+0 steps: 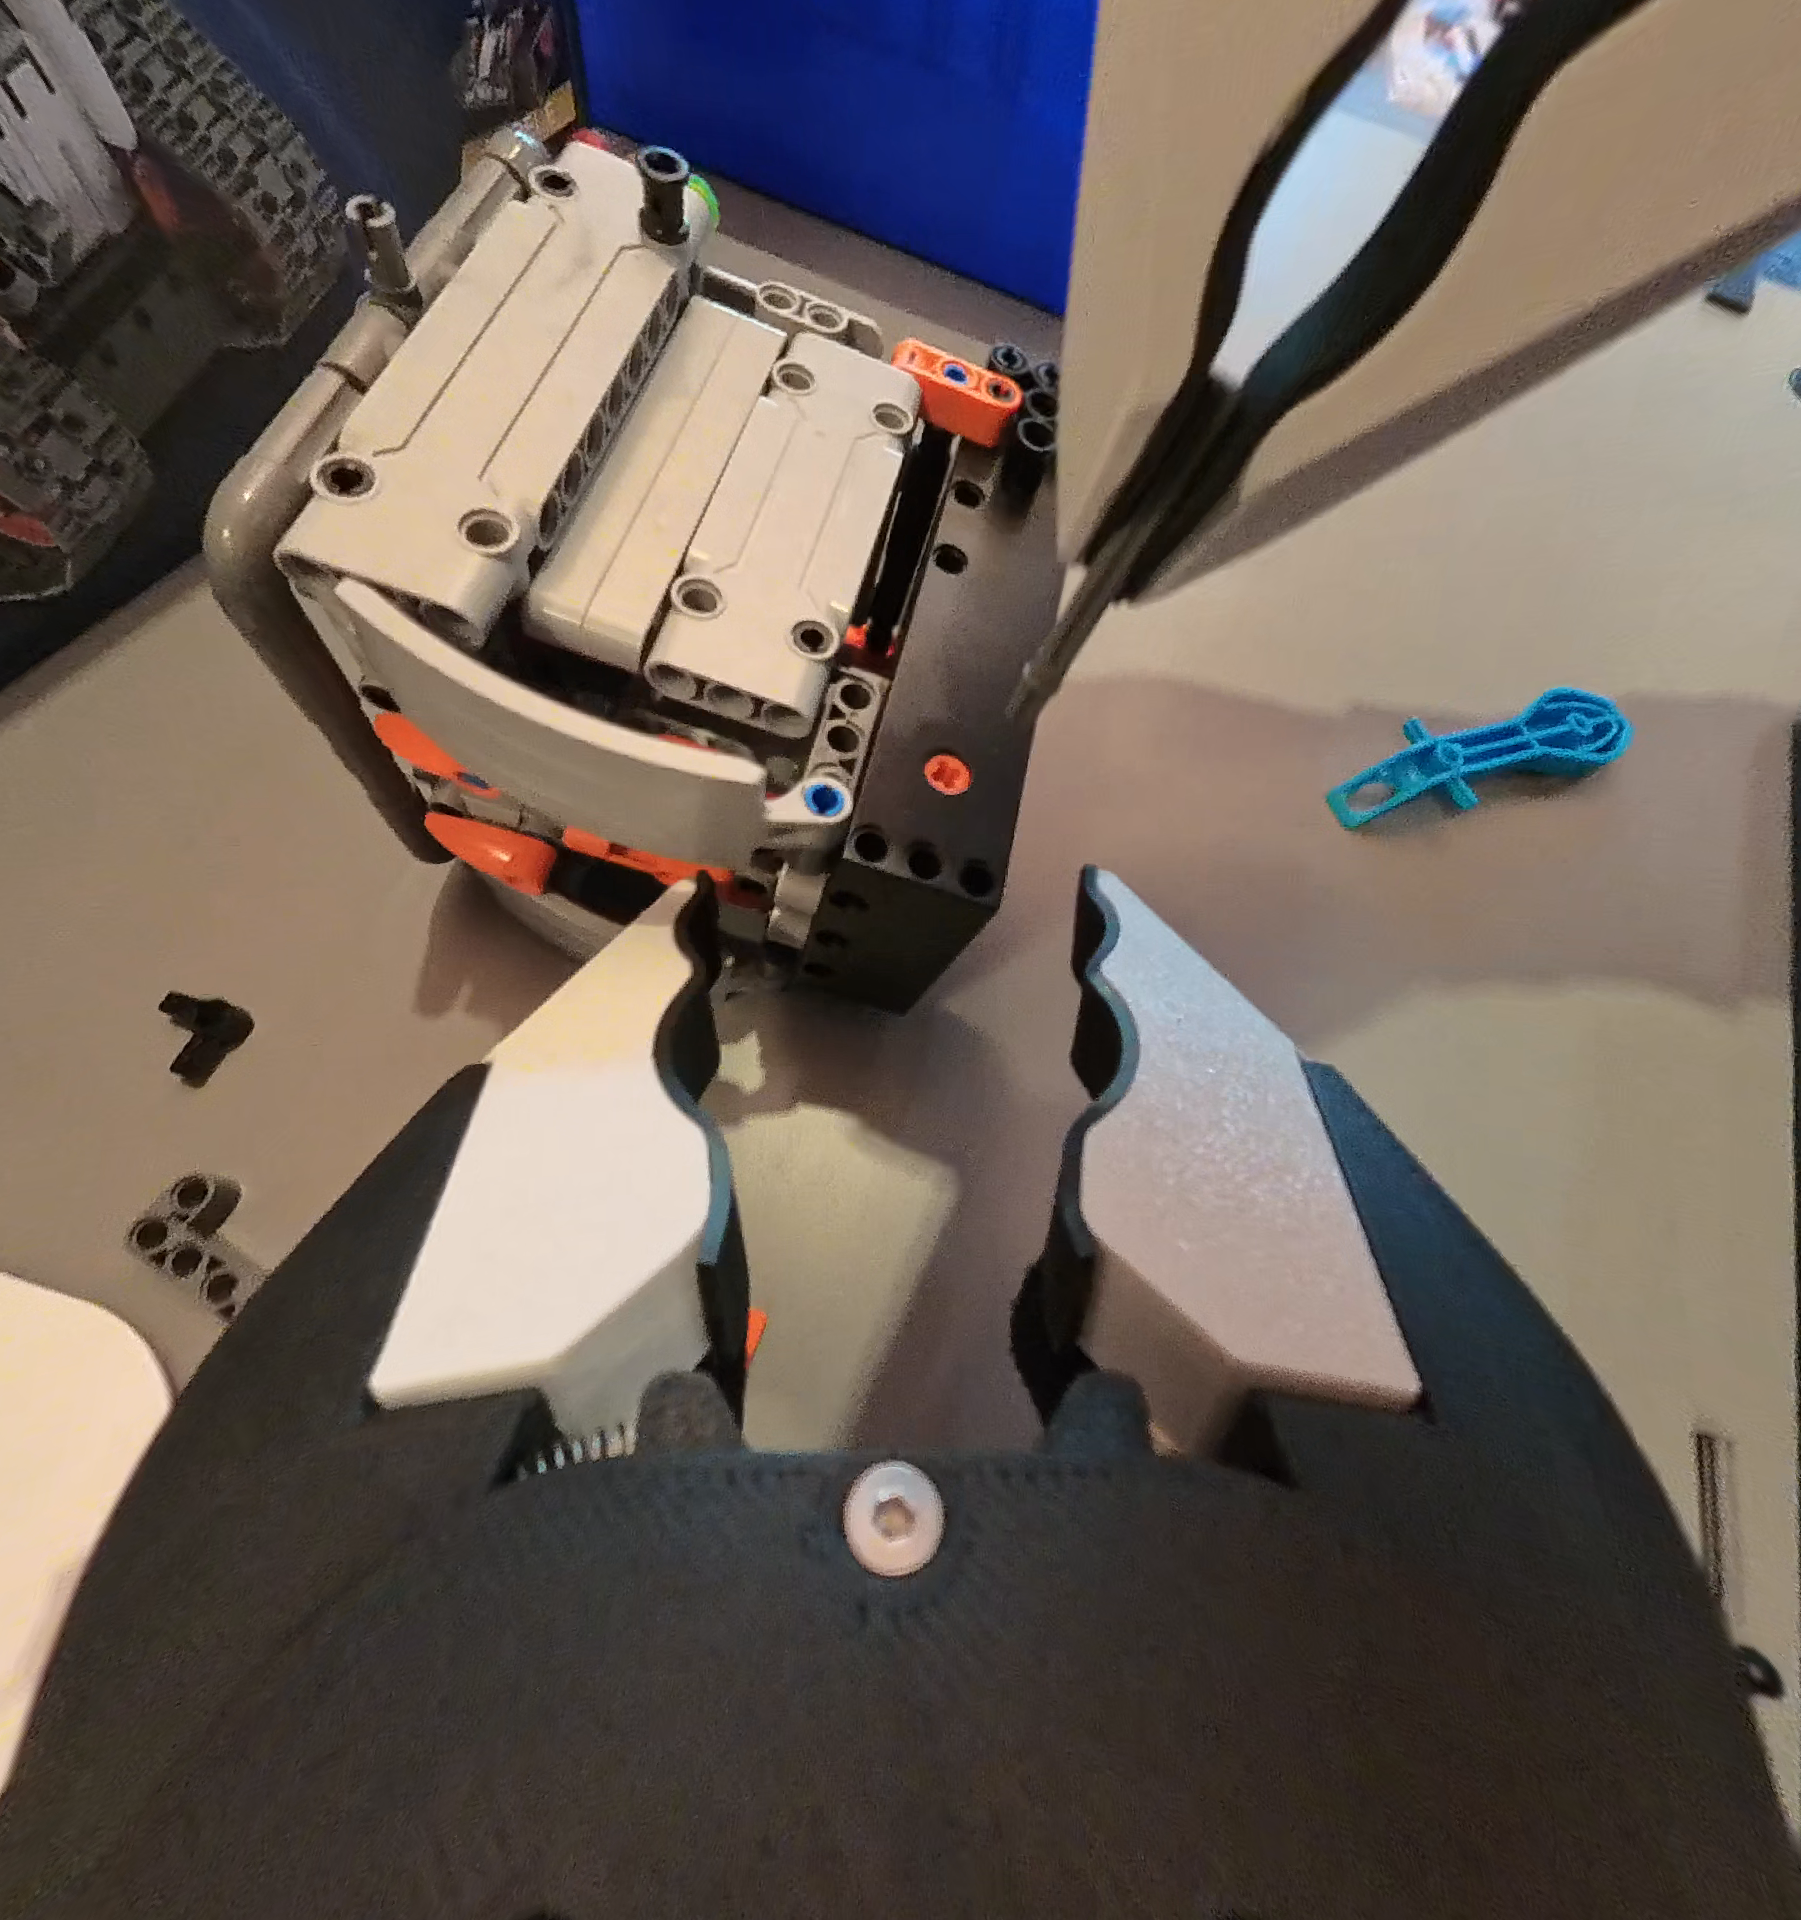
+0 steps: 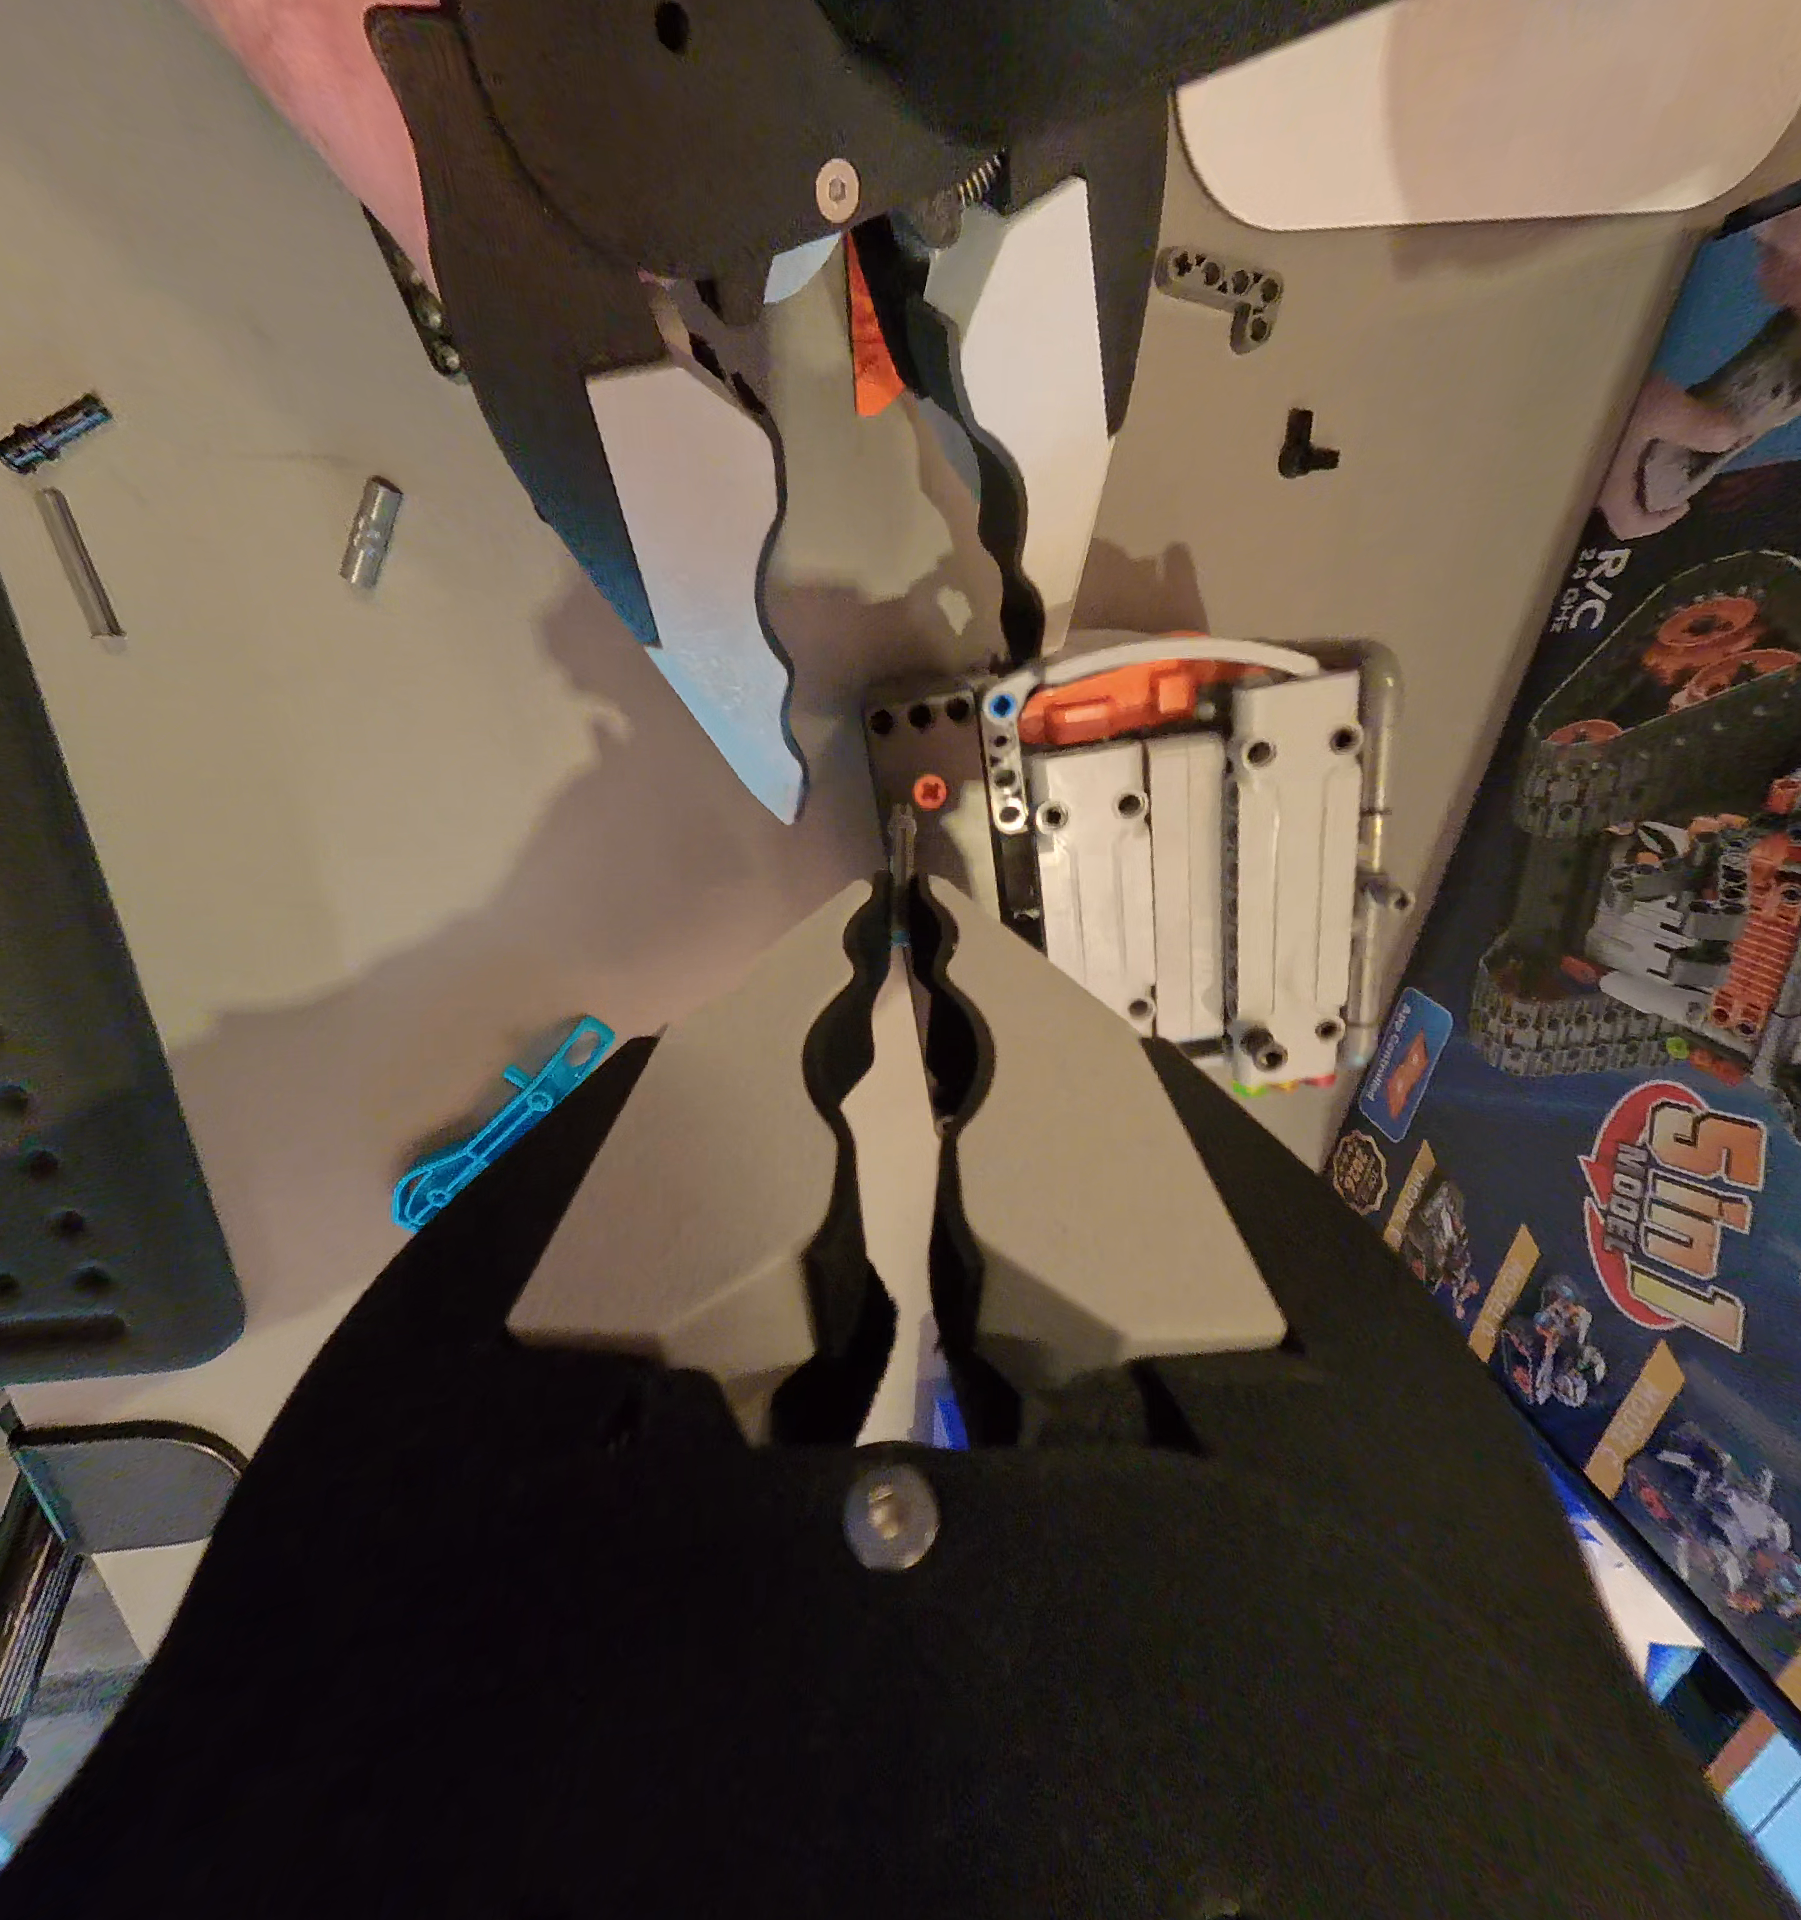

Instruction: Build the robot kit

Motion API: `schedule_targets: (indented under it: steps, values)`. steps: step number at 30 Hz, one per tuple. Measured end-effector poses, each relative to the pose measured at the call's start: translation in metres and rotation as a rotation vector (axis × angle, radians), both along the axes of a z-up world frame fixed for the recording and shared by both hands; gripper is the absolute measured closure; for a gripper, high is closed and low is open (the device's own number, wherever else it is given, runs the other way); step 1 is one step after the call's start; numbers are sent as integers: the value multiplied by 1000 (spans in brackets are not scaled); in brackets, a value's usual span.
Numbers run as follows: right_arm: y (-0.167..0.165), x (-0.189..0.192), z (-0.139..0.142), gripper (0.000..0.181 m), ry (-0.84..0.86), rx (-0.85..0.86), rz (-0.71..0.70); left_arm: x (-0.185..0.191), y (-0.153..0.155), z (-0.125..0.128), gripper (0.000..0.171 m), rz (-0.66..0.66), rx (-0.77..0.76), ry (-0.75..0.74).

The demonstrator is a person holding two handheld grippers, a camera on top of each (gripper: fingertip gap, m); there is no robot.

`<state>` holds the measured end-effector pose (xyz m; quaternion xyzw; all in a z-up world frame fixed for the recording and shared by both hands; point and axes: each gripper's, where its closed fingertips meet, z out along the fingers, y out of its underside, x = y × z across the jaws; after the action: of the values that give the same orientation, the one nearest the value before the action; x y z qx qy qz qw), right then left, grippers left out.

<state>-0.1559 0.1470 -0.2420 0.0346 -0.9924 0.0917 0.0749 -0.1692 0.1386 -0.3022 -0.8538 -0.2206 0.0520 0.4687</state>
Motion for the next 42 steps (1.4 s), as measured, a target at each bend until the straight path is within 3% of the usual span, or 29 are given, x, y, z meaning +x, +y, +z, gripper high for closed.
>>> schedule_targets:
  steps: [6, 11, 20, 29, 35, 42]
  values:
    - [3, -7, -7, 181, 8, 35, 6, -6, 9, -1, 125, 29, 49, -51]
    - [9, -12, -9, 181, 21, 69, 11, -8, 12, -2, 129, 22, 67, -60]
    - [12, -15, -11, 181, 31, 123, 54, -10, 15, -3, 131, 12, 69, -62]
    - [12, -16, -10, 181, 77, 232, 202, -10, 17, -3, 132, 1, 58, -62]
    - [13, -17, -10, 181, 0, 203, 146, -11, 17, -3, 132, -4, 46, -60]
    - [12, -17, -11, 181, 21, 227, 157, -11, 17, -3, 132, -6, 41, -64]
